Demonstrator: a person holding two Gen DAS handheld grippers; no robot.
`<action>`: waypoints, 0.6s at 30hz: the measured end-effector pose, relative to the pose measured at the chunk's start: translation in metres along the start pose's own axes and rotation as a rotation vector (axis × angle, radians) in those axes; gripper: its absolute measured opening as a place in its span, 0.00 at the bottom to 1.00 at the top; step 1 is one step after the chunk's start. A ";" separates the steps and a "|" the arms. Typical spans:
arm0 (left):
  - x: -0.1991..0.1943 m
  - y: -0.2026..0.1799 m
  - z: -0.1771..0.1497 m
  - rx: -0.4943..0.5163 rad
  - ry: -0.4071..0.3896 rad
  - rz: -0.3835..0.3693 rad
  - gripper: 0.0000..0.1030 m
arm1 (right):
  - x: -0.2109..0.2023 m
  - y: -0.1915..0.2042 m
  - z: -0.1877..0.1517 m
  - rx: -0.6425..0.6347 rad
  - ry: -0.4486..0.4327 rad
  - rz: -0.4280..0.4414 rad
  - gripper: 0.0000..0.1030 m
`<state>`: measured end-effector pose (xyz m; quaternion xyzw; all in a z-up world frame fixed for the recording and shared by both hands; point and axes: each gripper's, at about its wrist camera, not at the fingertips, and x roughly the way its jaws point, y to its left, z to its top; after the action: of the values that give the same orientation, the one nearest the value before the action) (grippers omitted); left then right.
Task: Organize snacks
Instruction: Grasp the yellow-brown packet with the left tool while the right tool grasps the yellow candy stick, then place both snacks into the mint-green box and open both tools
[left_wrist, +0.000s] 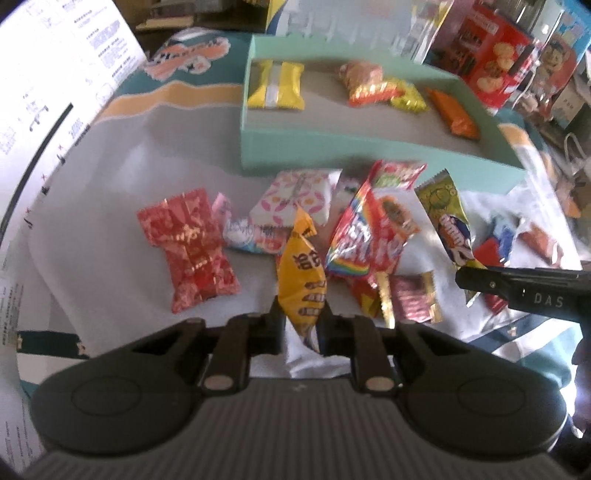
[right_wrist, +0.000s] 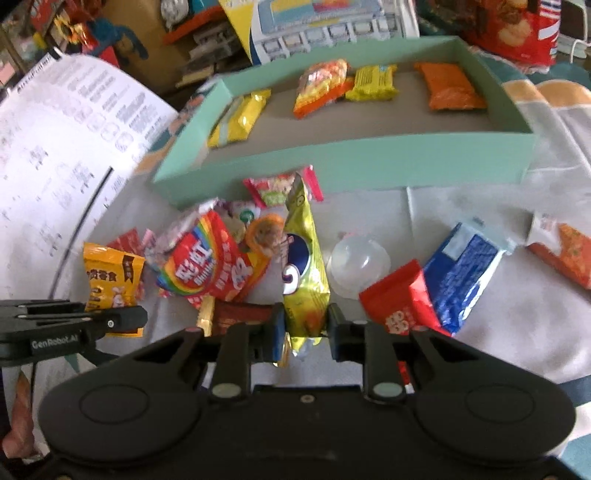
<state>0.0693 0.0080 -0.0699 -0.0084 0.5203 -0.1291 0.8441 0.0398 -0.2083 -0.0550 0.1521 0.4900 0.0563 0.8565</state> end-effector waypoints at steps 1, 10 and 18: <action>-0.005 -0.001 0.002 0.003 -0.013 -0.007 0.15 | -0.005 -0.001 0.001 0.001 -0.010 0.004 0.22; -0.027 -0.012 0.038 0.040 -0.076 -0.063 0.16 | -0.043 -0.016 0.027 0.058 -0.107 0.037 0.22; 0.000 -0.020 0.111 0.075 -0.088 -0.074 0.16 | -0.049 -0.056 0.092 0.115 -0.180 -0.059 0.22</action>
<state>0.1628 -0.0249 -0.0164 -0.0016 0.4769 -0.1789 0.8605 0.0906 -0.2925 0.0112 0.1910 0.4177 -0.0112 0.8882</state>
